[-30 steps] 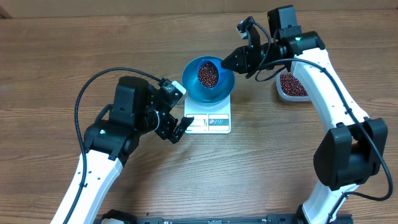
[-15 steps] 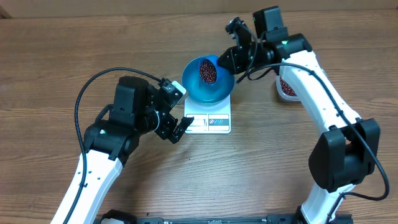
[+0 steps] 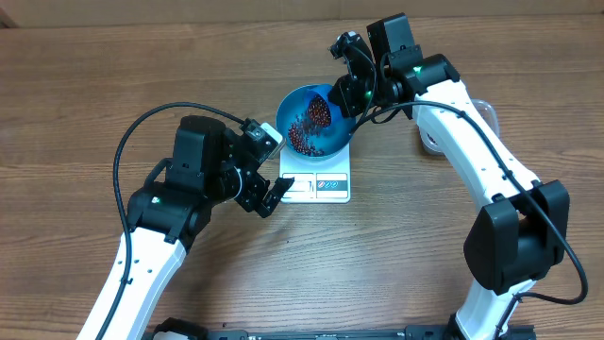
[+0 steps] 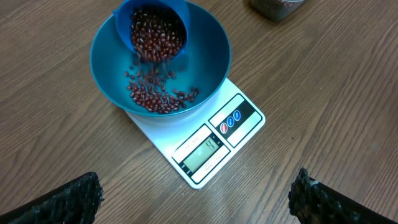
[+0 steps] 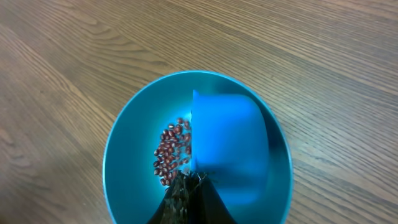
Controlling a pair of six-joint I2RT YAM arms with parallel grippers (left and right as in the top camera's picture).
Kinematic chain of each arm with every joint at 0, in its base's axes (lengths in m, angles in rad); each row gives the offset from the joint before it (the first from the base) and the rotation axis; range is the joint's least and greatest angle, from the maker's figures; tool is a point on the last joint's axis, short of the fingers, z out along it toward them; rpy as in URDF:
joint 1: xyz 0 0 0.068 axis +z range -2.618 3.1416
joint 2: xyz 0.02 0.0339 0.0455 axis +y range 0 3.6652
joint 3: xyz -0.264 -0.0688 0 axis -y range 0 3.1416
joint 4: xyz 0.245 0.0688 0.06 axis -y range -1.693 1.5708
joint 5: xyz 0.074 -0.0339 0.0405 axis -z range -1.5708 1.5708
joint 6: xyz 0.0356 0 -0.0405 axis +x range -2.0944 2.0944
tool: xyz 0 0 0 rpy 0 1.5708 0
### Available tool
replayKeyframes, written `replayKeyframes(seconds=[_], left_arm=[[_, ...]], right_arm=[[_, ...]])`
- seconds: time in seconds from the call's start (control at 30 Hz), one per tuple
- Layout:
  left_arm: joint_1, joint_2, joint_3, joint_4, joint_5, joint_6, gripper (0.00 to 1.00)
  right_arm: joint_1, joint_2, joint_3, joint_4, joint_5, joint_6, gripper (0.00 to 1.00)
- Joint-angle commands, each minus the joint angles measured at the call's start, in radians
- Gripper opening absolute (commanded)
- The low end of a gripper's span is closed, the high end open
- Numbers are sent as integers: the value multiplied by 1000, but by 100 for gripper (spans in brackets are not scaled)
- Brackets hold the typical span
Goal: Scoop item into bowl and weigh 150g on scale
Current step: 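Tilt the scoop to pour beans into the teal bowl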
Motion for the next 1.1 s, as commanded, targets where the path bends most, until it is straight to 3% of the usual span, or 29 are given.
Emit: replayKeyframes(seconds=[0.0, 0.8, 1.07], left_arm=[[5, 2, 26, 1, 15, -14, 100], [5, 2, 26, 1, 15, -14, 100], [5, 2, 26, 1, 15, -14, 100]], right_arm=[[8, -13, 35, 10, 47, -17, 4], [74, -75, 35, -27, 71, -60, 4], [103, -75, 35, -50, 181, -69, 4]])
